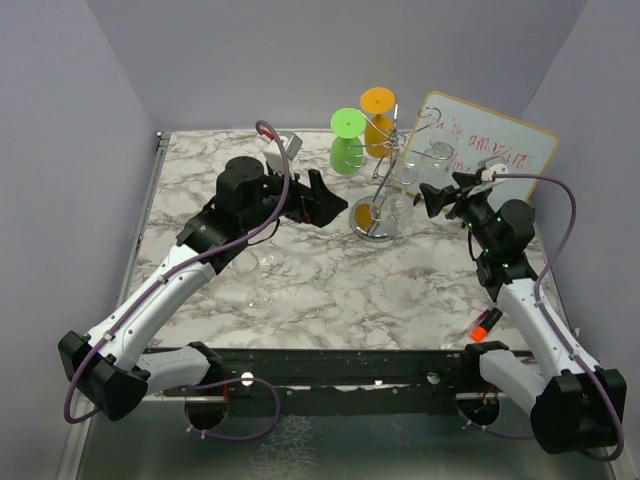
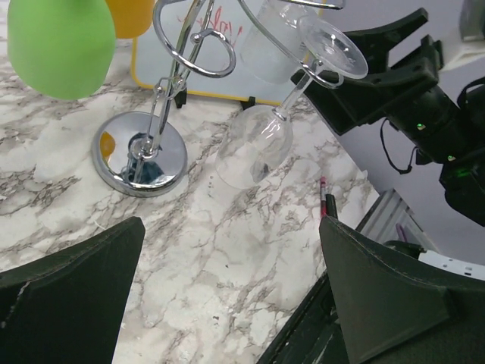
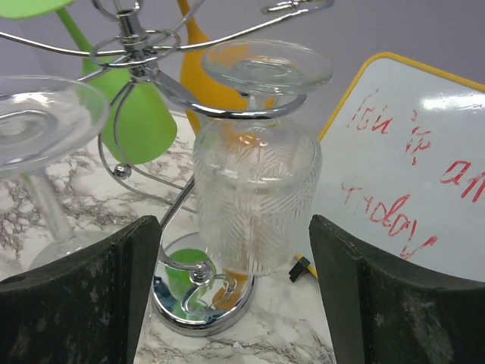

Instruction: Place the wine glass upside down on the wine glass rack

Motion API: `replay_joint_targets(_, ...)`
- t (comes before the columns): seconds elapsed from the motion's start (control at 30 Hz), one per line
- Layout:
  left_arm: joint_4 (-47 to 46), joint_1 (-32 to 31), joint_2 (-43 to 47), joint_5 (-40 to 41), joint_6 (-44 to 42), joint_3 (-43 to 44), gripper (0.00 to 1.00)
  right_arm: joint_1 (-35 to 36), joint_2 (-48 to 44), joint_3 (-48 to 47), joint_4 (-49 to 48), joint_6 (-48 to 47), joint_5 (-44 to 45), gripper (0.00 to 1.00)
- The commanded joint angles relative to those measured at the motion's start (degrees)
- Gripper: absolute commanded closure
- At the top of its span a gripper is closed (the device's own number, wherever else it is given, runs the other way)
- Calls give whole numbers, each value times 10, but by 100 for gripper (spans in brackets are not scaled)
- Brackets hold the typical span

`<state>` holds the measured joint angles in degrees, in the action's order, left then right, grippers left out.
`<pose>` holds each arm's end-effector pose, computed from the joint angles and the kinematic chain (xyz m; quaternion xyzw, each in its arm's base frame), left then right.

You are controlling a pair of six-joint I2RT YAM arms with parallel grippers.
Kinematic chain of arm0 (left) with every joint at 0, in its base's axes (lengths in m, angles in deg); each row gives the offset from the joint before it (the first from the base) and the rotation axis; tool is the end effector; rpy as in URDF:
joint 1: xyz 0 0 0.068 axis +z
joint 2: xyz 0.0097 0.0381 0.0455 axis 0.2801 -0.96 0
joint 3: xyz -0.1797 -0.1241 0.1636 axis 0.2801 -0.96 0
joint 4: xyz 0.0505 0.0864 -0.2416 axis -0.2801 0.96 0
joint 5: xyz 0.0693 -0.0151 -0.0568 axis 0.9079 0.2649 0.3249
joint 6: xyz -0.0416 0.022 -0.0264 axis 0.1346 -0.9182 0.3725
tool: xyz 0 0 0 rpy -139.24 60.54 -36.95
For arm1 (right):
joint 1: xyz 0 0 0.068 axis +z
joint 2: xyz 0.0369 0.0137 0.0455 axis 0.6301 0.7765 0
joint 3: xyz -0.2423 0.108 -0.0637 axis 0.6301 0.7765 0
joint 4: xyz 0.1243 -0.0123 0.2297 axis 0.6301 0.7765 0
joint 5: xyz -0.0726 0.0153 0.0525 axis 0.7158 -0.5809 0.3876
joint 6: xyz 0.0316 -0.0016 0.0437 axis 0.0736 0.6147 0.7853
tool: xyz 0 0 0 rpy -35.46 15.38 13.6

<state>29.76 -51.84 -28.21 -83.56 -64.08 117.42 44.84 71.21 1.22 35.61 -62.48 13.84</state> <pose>0.2080 -0.1614 0.4032 0.1579 0.7558 -0.4157 0.4806 0.2329 0.0345 0.3144 -0.1375 0.6645 0.1513 0.7188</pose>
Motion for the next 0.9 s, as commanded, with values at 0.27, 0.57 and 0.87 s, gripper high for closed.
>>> replay_joint_targets(0.27, 44, 5, -17, 38, -19, 34, 1, -1, 4, -10, 47, 13, 29, 15)
replay_joint_targets(0.57, 86, 5, -4, 82, -42, 35, 1, -1, -96, 3, 162, 114, 66, 10)
replay_joint_targets(0.87, 159, 5, 14, 171, -50, 8, 1, -1, -194, -17, 390, 316, 143, 14)
